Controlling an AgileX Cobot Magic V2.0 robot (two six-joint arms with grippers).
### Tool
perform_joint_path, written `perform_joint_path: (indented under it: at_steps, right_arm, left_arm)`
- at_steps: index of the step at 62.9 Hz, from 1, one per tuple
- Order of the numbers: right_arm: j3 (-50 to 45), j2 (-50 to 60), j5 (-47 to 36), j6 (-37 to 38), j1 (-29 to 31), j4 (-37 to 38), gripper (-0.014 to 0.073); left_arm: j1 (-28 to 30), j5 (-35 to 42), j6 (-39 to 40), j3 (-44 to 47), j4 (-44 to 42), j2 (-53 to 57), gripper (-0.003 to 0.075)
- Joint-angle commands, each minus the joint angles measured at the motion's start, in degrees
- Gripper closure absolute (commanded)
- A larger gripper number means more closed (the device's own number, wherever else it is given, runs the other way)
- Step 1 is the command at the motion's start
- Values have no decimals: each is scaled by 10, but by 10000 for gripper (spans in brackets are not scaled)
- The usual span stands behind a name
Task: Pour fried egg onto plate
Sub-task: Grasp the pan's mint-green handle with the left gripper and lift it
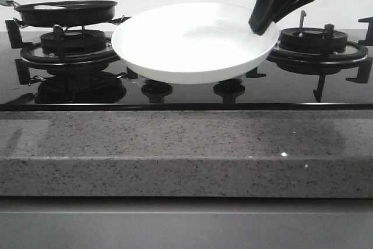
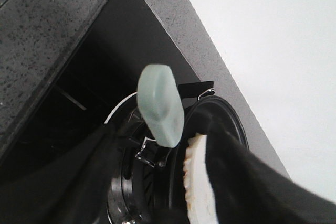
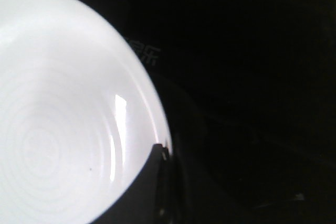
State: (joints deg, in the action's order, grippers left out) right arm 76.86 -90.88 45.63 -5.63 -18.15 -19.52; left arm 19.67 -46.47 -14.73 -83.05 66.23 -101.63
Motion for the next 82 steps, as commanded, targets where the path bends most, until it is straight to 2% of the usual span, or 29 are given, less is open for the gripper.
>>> perform_joint_path:
  at_steps: [1, 5, 9, 34, 40, 46, 69, 76, 82]
  right_arm:
    - [15, 28, -25, -6, 0, -16, 700]
    - [15, 28, -25, -6, 0, -16, 700]
    - [15, 28, -25, -6, 0, -16, 700]
    - [15, 28, -25, -6, 0, -16, 700]
    - [15, 28, -25, -6, 0, -16, 700]
    - [15, 28, -24, -6, 0, -16, 700]
    - [15, 28, -24, -6, 0, -16, 700]
    - [15, 28, -24, -6, 0, -16, 700]
    - [15, 28, -24, -6, 0, -16, 700]
  left_arm:
    - [-4, -2, -15, -27, 36, 23, 216]
    - [-8, -3, -15, -30, 36, 18, 153]
    - [-11, -2, -17, -31, 36, 13, 122]
    - [-39, -1, -17, -90, 58, -54, 134]
    - [-37, -6, -17, -97, 58, -59, 211]
    - [-36, -9, -17, -100, 55, -59, 344]
    - [-36, -19, -17, -100, 55, -59, 741]
    - [-31, -36, -17, -103, 90, -59, 741]
    - [-21, -71, -48, -112, 145, -54, 741]
